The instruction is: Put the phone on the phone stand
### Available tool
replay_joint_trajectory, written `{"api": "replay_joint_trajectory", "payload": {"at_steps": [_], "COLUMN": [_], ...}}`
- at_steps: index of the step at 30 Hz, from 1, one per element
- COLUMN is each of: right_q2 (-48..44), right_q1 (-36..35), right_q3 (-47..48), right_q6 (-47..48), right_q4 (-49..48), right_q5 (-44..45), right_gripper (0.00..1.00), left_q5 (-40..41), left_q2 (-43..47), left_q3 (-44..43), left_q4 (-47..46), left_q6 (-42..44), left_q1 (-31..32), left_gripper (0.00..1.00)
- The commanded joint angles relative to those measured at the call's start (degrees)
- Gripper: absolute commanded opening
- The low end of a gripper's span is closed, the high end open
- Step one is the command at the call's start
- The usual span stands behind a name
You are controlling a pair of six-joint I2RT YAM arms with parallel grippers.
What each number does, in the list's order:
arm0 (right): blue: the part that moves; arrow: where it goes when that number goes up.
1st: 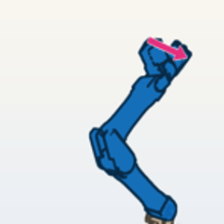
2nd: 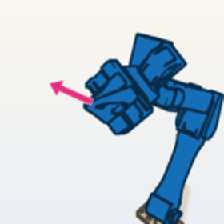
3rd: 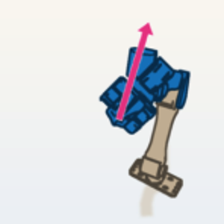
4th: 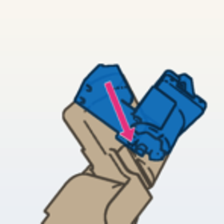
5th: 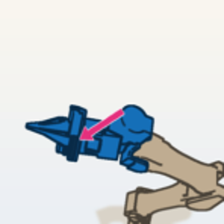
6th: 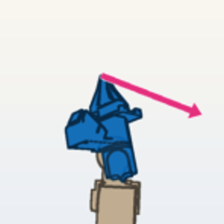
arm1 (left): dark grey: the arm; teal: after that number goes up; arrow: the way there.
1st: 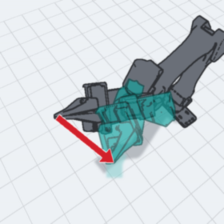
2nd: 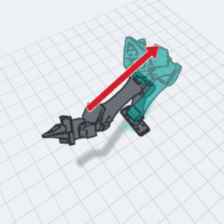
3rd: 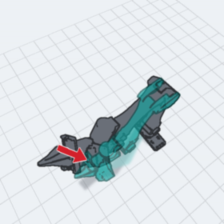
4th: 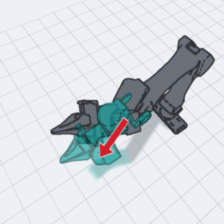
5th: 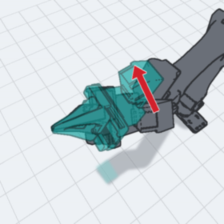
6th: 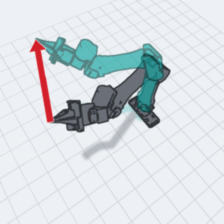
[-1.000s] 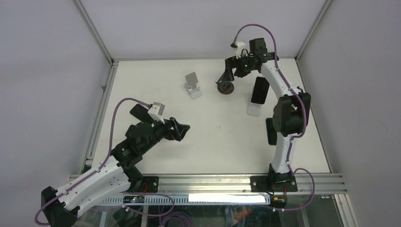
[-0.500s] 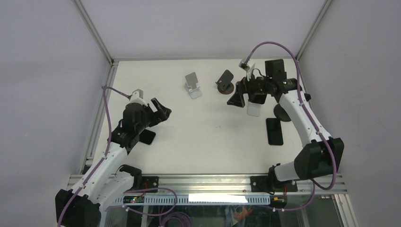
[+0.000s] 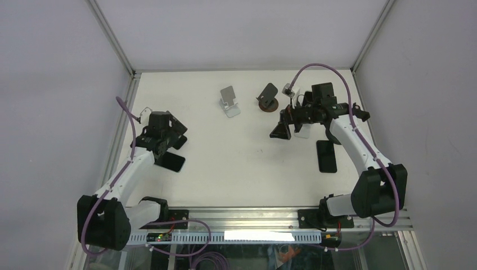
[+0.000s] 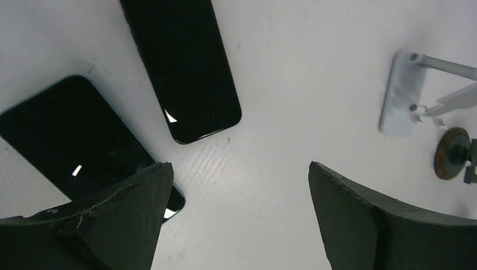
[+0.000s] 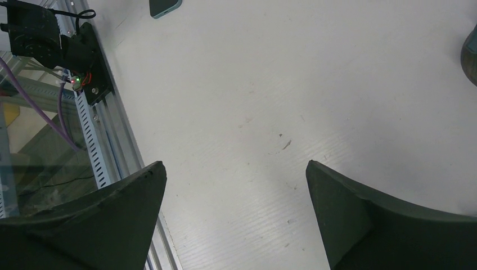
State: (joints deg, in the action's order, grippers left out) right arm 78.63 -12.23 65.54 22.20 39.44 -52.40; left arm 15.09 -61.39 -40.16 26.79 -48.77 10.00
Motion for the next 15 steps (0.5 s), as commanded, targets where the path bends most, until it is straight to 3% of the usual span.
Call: {"api": "replay_joint_trajectory", "payload": {"at_steps": [1,8,15], "right_q2": [-0.29,-0.29,1.05], "right_q1": [-0.49,-0.52,-0.6], "right_q3": [0.31,-0.05,0.22], "right_q6": [0.04,-0.28,-2.26], "right_q4": [-2.43,-3.02,-3.32], "right_q5": [-2.6,-2.53,-1.27], "right_gripper": [0.99,0.99,0.99], "left_q5": [9.0,10.44,10.51], "left_q2": [-6.02,-18.56,-23.76], "left_q3": [-6.04,-14.55,-17.09], "left_q4": [5.68,9.94,10.29], "left_q6": [-3.16,-2.48,-1.58], "left_q1": [-0.99,-1.97,-2.68], "left_gripper": [0.94,0.97,0.99]}}
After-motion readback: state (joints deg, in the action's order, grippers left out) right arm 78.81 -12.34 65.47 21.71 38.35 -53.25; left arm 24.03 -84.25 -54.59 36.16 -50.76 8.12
